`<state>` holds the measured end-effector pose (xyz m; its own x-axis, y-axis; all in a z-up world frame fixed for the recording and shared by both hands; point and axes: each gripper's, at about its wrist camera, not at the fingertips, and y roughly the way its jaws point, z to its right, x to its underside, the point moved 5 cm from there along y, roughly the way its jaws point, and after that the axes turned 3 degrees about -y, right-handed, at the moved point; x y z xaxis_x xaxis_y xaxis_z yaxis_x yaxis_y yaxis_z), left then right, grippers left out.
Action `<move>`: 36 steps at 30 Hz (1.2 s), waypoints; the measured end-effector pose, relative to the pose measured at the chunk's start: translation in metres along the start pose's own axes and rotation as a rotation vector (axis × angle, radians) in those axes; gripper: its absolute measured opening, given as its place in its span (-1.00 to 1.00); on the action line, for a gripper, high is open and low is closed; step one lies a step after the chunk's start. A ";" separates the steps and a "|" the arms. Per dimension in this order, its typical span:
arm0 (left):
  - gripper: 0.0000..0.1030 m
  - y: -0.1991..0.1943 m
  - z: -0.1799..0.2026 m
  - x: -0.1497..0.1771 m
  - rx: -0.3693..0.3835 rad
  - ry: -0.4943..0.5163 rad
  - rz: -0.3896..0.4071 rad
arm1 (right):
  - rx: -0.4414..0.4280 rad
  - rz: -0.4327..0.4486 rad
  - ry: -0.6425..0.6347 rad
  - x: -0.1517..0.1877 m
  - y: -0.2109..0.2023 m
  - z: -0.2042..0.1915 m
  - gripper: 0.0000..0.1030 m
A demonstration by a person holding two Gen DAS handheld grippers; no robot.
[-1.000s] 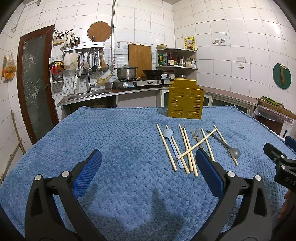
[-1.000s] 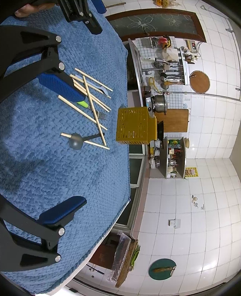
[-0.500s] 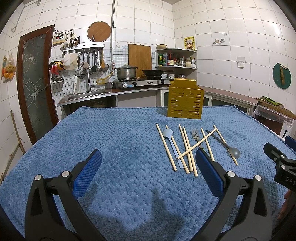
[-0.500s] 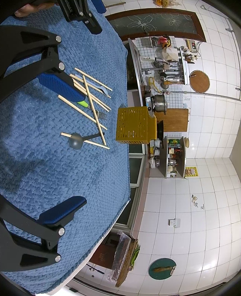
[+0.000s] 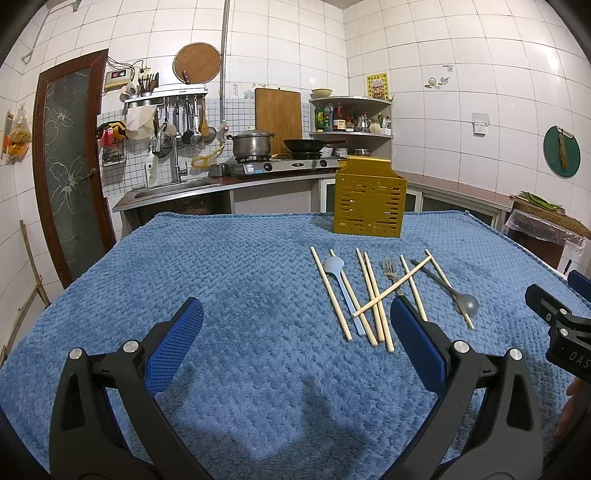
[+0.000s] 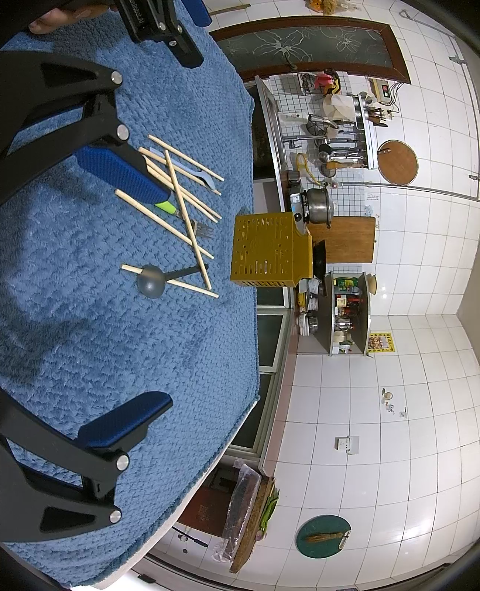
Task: Organize utensils
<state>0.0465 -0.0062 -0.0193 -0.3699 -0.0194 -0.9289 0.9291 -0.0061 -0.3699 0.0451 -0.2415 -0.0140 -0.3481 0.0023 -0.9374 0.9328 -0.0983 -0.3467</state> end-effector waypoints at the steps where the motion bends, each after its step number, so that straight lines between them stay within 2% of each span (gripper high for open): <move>1: 0.90 0.000 0.000 0.000 0.000 0.000 0.000 | 0.000 0.000 0.000 0.000 0.000 0.000 0.93; 36: 0.90 -0.001 -0.001 0.000 0.002 -0.002 0.001 | 0.012 0.000 0.011 -0.002 0.001 0.008 0.93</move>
<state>0.0461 -0.0052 -0.0187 -0.3689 -0.0217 -0.9292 0.9295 -0.0076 -0.3688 0.0462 -0.2493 -0.0125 -0.3469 0.0134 -0.9378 0.9317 -0.1099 -0.3462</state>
